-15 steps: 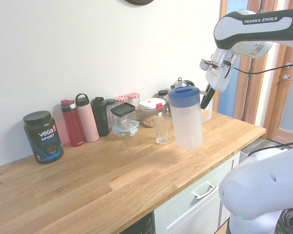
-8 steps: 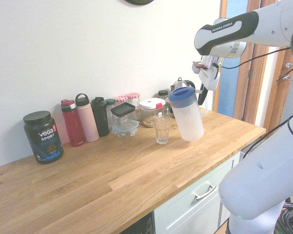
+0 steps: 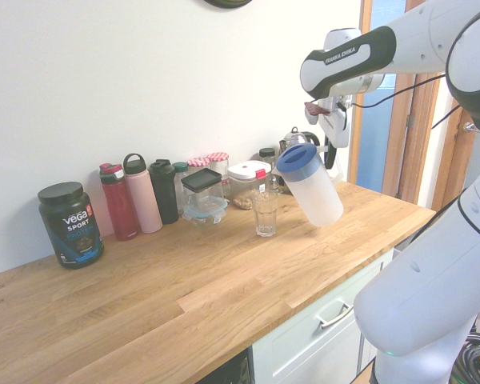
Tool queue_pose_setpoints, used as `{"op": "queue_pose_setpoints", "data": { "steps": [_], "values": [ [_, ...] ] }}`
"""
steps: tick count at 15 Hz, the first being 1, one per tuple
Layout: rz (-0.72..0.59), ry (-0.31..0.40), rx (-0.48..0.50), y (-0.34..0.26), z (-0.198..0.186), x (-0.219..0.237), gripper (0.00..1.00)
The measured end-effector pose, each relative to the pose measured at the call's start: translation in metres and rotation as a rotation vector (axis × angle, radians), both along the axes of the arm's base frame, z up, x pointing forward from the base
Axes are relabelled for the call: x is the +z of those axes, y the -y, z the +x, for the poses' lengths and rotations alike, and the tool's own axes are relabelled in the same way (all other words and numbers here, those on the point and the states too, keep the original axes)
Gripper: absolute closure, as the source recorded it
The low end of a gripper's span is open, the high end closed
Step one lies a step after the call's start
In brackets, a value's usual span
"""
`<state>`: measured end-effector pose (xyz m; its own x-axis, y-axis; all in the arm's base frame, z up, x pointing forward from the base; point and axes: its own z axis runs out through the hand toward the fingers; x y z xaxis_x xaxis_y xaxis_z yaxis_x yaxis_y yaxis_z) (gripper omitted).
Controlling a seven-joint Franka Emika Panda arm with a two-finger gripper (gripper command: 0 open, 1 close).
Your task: Pour me some water
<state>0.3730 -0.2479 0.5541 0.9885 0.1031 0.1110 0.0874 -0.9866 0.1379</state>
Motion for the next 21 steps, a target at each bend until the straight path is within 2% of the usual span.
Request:
{"op": "queue_pose_setpoints", "data": {
  "steps": [6,13,21],
  "values": [
    [-0.152,-0.047,-0.025,-0.015,0.015,0.0,1.0],
    [-0.22,-0.083,-0.066,-0.011,0.047,-0.029,1.0],
    [-0.348,-0.12,-0.039,-0.034,0.063,-0.021,1.0]
  ]
}}
